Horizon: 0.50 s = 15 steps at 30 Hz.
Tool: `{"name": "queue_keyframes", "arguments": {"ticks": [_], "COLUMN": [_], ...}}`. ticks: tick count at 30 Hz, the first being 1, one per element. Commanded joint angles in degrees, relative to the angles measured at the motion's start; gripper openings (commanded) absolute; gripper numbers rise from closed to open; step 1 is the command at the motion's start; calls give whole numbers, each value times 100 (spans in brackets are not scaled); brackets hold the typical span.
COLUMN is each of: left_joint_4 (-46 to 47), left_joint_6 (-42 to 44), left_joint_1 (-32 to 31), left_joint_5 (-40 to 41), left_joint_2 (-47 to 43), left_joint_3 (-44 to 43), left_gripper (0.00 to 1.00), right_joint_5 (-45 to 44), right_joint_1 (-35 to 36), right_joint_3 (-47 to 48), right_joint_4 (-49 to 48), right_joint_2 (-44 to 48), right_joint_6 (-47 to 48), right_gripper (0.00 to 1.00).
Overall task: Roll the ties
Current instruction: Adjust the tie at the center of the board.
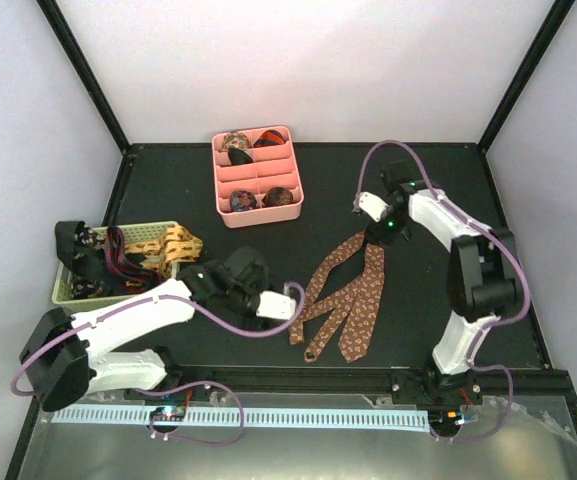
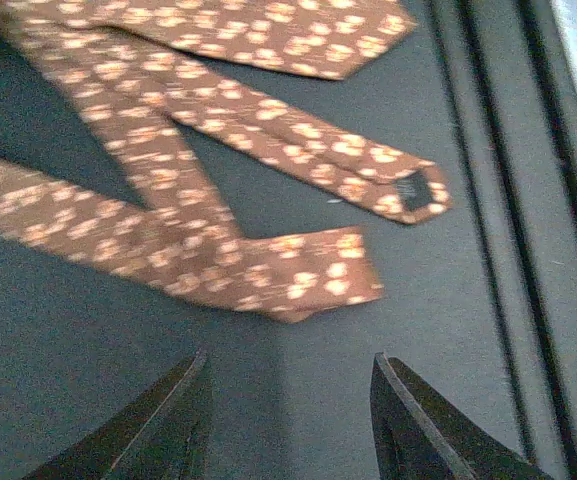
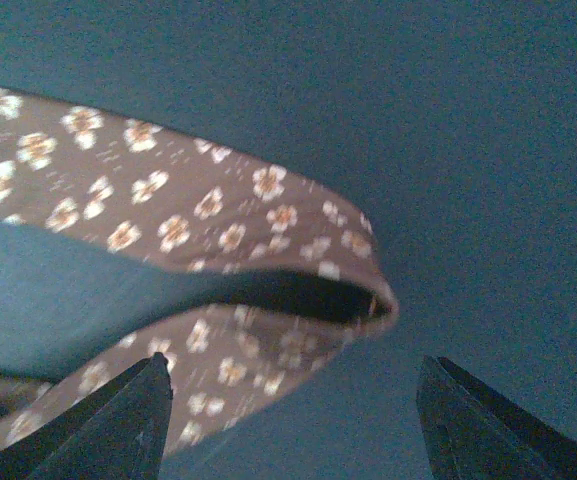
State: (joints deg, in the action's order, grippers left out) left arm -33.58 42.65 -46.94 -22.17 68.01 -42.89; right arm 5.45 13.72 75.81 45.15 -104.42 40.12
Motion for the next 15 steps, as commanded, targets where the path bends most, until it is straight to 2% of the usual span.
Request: {"name": "queue_keyframes", "arguments": {"ticks": [1, 11, 15], "left_joint_4": [307, 899, 976], "left_joint_6": [196, -118, -512], "left_joint_1": [-517, -1540, -1684], "left_joint_5": [-336, 59, 667], "left_joint_2": [209, 1120, 1567], "left_joint_3": [224, 222, -10], "left_gripper": [45, 47, 52], "right_joint_5": [722, 905, 928], "right_joint_1": [-237, -316, -346], "right_joint_3": [-312, -927, -1117], "right_joint_4": [541, 727, 689], "right_joint_2": [736, 1382, 1545], "right_joint_6": [-323, -411, -412], "right_gripper": [70, 70, 70]}}
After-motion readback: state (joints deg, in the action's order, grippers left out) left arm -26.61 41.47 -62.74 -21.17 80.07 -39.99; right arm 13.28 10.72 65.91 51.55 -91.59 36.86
